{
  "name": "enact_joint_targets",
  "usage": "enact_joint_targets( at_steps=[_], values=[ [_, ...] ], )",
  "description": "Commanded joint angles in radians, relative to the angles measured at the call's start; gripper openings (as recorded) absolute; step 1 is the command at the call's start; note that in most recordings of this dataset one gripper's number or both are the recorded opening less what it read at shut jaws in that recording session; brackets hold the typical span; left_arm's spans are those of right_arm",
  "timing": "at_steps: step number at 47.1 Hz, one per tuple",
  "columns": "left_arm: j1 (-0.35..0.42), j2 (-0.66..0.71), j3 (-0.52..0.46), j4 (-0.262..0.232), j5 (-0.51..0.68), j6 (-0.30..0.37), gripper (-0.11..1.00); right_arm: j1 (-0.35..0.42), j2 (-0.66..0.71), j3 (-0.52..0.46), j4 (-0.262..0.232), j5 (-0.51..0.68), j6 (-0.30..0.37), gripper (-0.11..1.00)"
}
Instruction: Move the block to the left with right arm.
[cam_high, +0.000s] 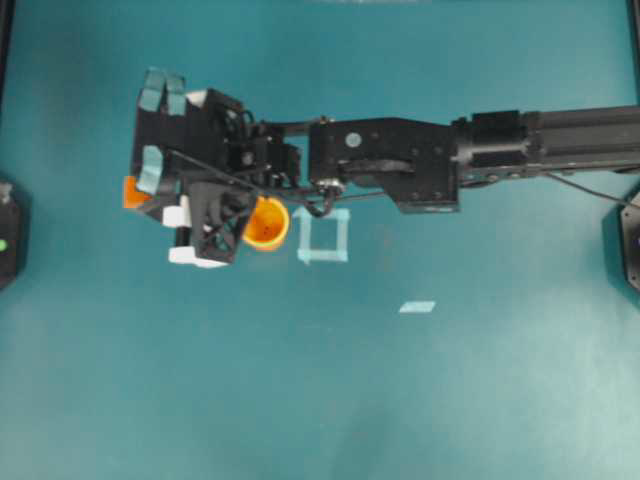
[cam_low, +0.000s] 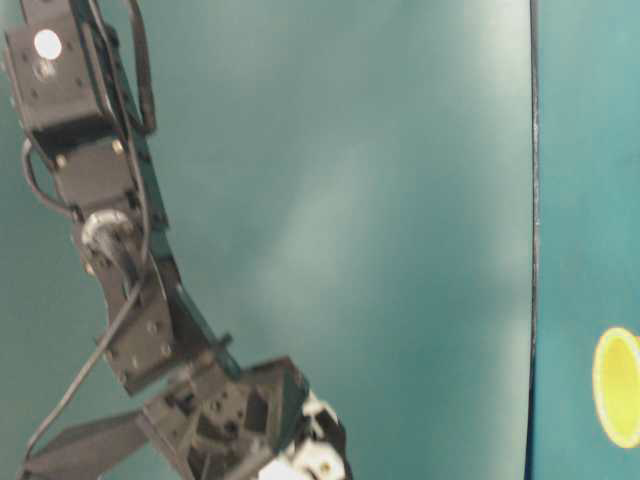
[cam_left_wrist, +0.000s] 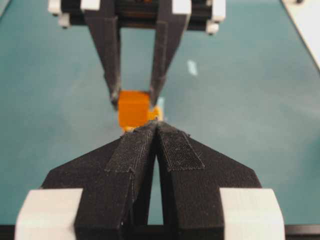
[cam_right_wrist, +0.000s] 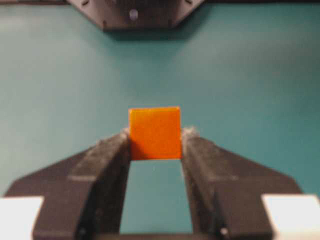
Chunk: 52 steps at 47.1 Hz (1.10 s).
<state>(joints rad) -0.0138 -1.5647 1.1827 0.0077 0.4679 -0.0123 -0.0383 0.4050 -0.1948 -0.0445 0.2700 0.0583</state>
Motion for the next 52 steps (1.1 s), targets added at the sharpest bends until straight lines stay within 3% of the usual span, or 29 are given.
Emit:
enact_joint_targets(
  at_steps=[1,16,31,52],
  values=[
    [-0.003,0.005,-0.025,0.0,-0.005,0.002,0.0,0.003,-0.009,-0.044,0.0,-0.034,0.005,0.39],
    [-0.002,0.005,-0.023,0.0,-0.005,0.002,0.0,0.003,0.058,-0.094,0.0,-0.12,0.005,0.39],
    [-0.002,0.006,-0.023,0.002,-0.002,0.002,0.0,0.003,0.107,-0.166,-0.002,-0.121,0.003,0.39],
    [-0.003,0.005,-0.021,0.002,-0.003,0.002,0.0,0.003,0.114,-0.173,-0.002,-0.12,0.003,0.39]
  ],
)
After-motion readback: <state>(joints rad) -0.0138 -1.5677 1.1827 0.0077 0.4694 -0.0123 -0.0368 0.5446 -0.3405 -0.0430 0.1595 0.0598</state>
